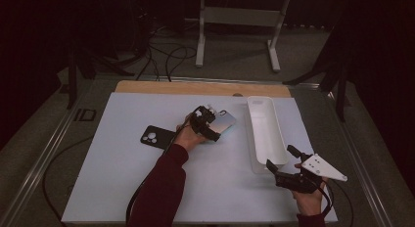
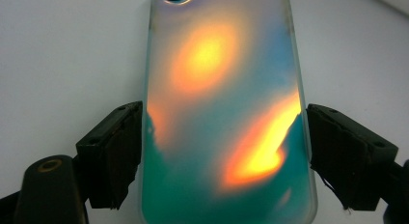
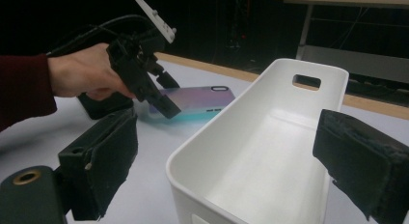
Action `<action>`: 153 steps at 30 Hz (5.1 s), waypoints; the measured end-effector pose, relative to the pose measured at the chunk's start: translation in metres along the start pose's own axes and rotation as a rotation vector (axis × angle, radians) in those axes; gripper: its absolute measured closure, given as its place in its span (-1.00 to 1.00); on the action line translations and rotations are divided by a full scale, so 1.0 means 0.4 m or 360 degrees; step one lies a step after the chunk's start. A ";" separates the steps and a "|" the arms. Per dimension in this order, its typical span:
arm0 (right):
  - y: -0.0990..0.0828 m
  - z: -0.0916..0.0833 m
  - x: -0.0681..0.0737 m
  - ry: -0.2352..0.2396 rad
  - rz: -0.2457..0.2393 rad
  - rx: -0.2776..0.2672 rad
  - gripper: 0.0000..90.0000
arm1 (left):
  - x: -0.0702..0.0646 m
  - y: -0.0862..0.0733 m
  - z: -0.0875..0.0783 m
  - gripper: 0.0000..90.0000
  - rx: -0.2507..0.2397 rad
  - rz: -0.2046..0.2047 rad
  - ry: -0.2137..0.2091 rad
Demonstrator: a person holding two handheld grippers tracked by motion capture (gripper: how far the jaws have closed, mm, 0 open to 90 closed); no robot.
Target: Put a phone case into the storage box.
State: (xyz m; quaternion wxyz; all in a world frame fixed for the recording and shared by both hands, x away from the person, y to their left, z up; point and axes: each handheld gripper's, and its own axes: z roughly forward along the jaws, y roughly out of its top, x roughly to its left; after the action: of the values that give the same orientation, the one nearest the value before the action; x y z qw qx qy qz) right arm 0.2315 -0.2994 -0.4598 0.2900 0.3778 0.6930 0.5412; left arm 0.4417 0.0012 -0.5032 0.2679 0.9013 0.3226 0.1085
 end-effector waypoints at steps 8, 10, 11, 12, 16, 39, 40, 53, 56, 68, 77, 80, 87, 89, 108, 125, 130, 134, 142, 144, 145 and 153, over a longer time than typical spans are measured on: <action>0.001 -0.002 -0.004 -0.0006 0.0011 0.0001 -0.81 | -0.010 0.006 -0.054 -0.62 -0.0116 -0.0017 0.0008; 0.001 -0.001 -0.005 -0.0010 0.0016 0.0003 -0.81 | -0.016 0.009 -0.066 -0.62 -0.0141 -0.0006 0.0016; 0.001 -0.001 -0.005 -0.0013 0.0019 0.0006 -0.81 | -0.019 0.011 -0.075 -0.62 -0.0163 -0.0006 0.0019; 0.000 -0.001 -0.006 -0.0014 0.0018 0.0009 -0.81 | -0.021 0.012 -0.082 -0.62 -0.0171 0.0005 0.0021; 0.000 -0.001 -0.009 -0.0016 0.0031 0.0019 -0.81 | -0.026 0.013 -0.106 -0.62 -0.0200 0.0038 0.0045; 0.010 0.016 -0.022 0.0011 0.0137 0.0085 -0.81 | -0.093 -0.012 -0.247 -0.62 -0.0458 0.0229 0.0059; 0.009 0.017 -0.023 0.0013 0.0148 0.0092 -0.81 | -0.098 -0.013 -0.251 -0.62 -0.0467 0.0239 0.0056; 0.048 0.059 -0.040 0.0168 0.0267 0.0165 -0.81 | -0.160 -0.039 -0.283 -0.62 -0.0556 0.0367 0.0051; 0.063 0.073 -0.043 0.0203 0.0268 0.0183 -0.81 | -0.170 -0.041 -0.285 -0.63 -0.0562 0.0380 0.0047; 0.130 0.111 -0.028 0.0271 0.0243 0.0150 -0.81 | -0.224 -0.036 -0.309 -0.63 -0.0679 0.0461 0.0035; 0.165 0.149 -0.009 0.0328 0.0247 0.0151 -0.81 | -0.260 -0.030 -0.311 -0.63 -0.0729 0.0527 -0.0014; 0.171 0.155 -0.005 0.0350 0.0267 0.0153 -0.79 | -0.263 -0.029 -0.312 -0.63 -0.0733 0.0533 -0.0008; 0.179 0.159 -0.001 0.0365 0.0395 0.0125 -0.31 | -0.287 -0.018 -0.323 -0.63 -0.0823 0.0553 -0.0013; 0.181 0.160 0.001 0.0385 0.0425 0.0121 -0.15 | -0.291 -0.014 -0.320 -0.63 -0.0820 0.0560 -0.0017; 0.187 0.174 0.041 0.0445 0.0424 0.0189 0.94 | -0.294 -0.007 -0.282 -0.56 -0.0756 0.0511 -0.0023; 0.209 0.148 0.025 0.0384 0.0281 0.0175 0.94 | -0.252 -0.005 -0.292 -0.79 -0.0721 0.0375 -0.0229; 0.216 0.142 0.027 0.0454 0.0239 0.0174 0.94 | -0.235 -0.006 -0.289 -0.83 -0.0702 0.0350 -0.0378; 0.222 0.140 0.038 0.0496 0.0192 0.0186 0.94 | -0.234 -0.008 -0.291 -0.82 -0.0697 0.0384 -0.0400; 0.235 0.138 0.059 0.0679 0.0098 0.0189 0.94 | -0.232 -0.013 -0.297 -0.74 -0.0709 0.0431 -0.0594; 0.236 0.137 0.062 0.0697 0.0091 0.0191 0.94 | -0.232 -0.013 -0.297 -0.67 -0.0711 0.0432 -0.0615; 0.239 0.137 0.065 0.0743 0.0075 0.0187 0.94 | -0.233 -0.014 -0.298 -0.66 -0.0713 0.0450 -0.0666; 0.242 0.134 0.060 0.0791 0.0069 0.0168 0.94 | -0.229 -0.019 -0.295 -0.22 -0.0704 0.0472 -0.0714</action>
State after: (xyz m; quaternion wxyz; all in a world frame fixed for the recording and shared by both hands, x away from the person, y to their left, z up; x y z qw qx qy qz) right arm 0.2821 -0.2383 -0.3792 0.0789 0.2624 0.7620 0.5867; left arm 0.3239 -0.0038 -0.4113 0.5023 0.8599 0.0900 0.0127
